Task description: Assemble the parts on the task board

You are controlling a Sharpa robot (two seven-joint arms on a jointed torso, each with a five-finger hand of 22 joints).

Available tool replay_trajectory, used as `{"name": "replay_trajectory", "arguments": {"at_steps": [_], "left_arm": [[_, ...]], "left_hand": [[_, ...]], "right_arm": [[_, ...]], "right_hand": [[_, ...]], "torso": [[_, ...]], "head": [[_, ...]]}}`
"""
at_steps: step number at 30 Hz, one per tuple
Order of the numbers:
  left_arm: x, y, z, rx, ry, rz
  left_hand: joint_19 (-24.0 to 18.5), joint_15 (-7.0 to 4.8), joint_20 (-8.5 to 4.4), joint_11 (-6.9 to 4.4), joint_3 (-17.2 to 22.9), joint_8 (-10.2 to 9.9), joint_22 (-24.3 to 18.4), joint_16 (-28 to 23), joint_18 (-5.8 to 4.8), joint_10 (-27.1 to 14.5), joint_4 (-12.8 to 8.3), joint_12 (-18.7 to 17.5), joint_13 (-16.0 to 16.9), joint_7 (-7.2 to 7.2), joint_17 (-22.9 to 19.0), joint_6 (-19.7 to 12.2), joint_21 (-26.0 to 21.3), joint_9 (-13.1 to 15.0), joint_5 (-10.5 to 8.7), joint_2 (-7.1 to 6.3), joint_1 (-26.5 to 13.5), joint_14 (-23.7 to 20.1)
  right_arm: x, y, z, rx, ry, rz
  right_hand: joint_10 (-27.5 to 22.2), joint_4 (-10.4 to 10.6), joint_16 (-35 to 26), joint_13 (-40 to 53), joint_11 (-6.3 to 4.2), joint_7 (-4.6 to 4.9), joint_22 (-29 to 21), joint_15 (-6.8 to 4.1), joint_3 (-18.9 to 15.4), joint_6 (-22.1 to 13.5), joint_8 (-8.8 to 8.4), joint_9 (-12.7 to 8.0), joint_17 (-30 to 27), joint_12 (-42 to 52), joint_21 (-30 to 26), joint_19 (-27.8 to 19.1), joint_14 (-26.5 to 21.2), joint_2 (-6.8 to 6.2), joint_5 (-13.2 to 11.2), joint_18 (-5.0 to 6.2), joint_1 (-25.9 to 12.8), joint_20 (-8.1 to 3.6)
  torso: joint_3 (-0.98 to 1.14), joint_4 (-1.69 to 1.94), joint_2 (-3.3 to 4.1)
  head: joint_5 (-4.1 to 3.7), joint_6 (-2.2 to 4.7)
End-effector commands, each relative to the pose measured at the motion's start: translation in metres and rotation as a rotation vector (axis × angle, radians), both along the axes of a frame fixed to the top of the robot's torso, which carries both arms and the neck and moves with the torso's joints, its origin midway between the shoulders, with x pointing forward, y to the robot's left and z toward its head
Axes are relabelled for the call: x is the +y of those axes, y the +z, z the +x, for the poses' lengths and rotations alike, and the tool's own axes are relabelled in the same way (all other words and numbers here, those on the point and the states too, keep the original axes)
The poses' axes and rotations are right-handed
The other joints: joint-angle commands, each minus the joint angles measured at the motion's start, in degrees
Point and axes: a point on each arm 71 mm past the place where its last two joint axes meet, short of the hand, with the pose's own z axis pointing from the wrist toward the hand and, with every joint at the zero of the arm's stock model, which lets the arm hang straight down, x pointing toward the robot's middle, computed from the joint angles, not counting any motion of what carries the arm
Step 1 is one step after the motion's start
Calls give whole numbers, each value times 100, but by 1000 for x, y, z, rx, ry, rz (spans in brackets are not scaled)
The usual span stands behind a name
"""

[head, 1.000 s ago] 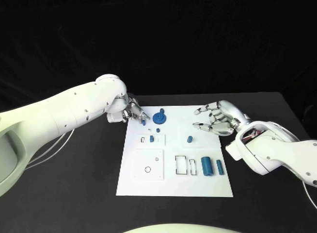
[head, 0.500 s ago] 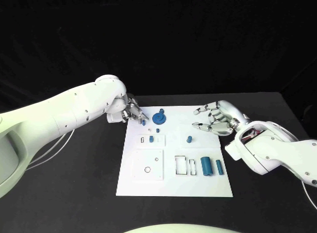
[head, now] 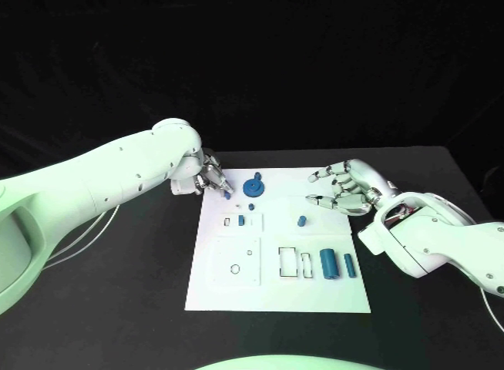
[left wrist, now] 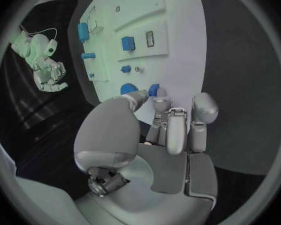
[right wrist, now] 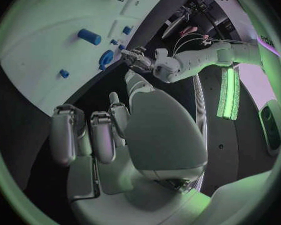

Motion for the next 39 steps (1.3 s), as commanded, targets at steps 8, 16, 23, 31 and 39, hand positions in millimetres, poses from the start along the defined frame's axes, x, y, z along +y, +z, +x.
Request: {"name": "replay_trajectory", "arguments": {"at_steps": [8, 16, 23, 31, 39], "left_arm": [[-3, -1, -1, 9, -12, -22], [-3, 0, -4, 10, -20, -33], [-3, 1, -6, -12, -13, -62], [0, 3, -12, -21, -4, -95], [9, 8, -24, -42, -4, -104]], "left_hand": [[95, -118, -75, -73, 412, 173, 80, 50, 28, 109, -401, 45, 35, -83, 728, 90, 80, 75, 36, 117, 405, 343], [154, -111, -80, -60, 1698, 576, 220, 78, 4, 240, -1187, -14, 5, -42, 780, 19, 190, 423, 111, -40, 269, 368], [308, -165, -127, -118, 2062, 728, 446, 125, -37, 439, -1347, 102, 153, -101, 884, 130, 335, 560, 566, -210, 3, 417], [407, -210, -172, -166, 2164, 781, 584, 128, -64, 577, -1407, 150, 223, -150, 896, 204, 419, 640, 857, -299, -143, 430], [439, -224, -186, -182, 2188, 795, 628, 126, -73, 623, -1425, 177, 264, -166, 895, 231, 444, 667, 962, -327, -186, 431]], "right_arm": [[2, 0, -1, -6, 16, 0], [0, 1, 0, -13, 13, 2], [-3, 1, 2, -30, 3, 11], [-7, 2, 5, -46, -7, 23], [-11, 2, 7, -41, -7, 27]], "right_hand": [[-41, 7, -32, 277, -9, 4, 908, -53, 26, -19, 19, -9, 958, -30, -18, 130, 454, -16, 13, 33, -51, -39], [-210, 8, -172, 98, -10, 2, 709, -55, 42, -23, 38, -19, 724, -271, -399, -28, 386, -19, 20, 112, -56, -41], [-1294, 16, -1294, -1271, -18, -2, -616, -75, 141, -97, 99, -65, -651, -2023, -2830, -962, -107, -50, 36, 527, -16, -53], [-2025, 13, -4205, -3176, 50, 56, -2400, 18, 350, -168, 228, -93, -3041, -3960, -5662, -1911, -1316, -116, 48, 827, 49, 42], [-1787, 2, -6228, -5182, 206, 177, -3592, 254, 675, -187, 370, -148, -3715, -5452, -6893, -2275, -1788, -247, 45, 827, -20, 280]], "torso": [[-2, -1, 1], [-1, 3, -5], [1, 5, -12], [3, 4, -13], [7, 21, -19]], "head": [[16, -21], [10, -39], [17, -50], [32, -45], [36, -53]]}}
